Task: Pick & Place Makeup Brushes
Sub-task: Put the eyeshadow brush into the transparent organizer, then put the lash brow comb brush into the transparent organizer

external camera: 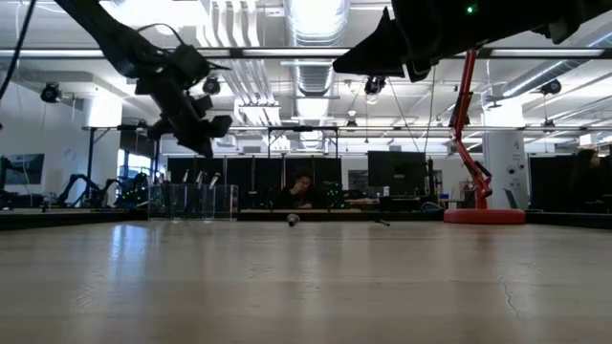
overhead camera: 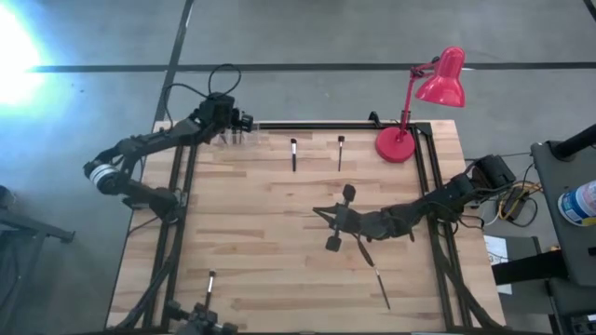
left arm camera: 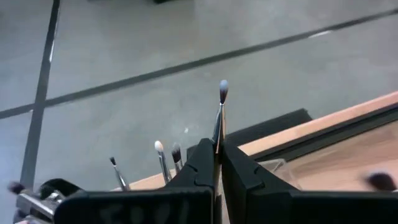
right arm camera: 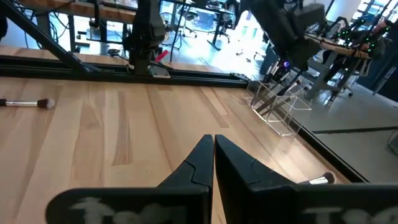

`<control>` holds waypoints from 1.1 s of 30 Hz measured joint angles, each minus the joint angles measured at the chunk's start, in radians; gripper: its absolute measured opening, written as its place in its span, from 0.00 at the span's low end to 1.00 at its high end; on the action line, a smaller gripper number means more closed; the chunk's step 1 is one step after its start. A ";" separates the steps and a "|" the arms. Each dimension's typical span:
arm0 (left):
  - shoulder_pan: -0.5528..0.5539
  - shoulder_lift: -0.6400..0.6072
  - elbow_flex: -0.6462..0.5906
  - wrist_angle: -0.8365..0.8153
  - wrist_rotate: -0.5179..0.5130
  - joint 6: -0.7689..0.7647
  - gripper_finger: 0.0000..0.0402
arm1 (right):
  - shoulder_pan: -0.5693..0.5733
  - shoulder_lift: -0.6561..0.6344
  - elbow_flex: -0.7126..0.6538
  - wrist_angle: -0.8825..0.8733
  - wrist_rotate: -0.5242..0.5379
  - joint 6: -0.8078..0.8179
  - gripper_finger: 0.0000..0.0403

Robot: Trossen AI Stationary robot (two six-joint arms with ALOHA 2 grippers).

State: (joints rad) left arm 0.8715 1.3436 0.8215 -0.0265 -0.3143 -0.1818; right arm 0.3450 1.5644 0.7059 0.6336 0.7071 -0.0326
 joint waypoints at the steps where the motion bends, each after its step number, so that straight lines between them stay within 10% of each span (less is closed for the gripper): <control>1: 0.000 0.014 0.003 0.000 0.000 0.000 0.02 | 0.000 0.000 0.000 0.000 0.000 0.000 0.02; 33: -0.011 -0.086 0.005 -0.200 0.001 0.036 0.14 | 0.000 0.000 -0.001 -0.005 0.000 0.007 0.02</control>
State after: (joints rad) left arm 0.8601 1.2578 0.8266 -0.2270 -0.3135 -0.1460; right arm 0.3450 1.5646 0.7048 0.6291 0.7067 -0.0261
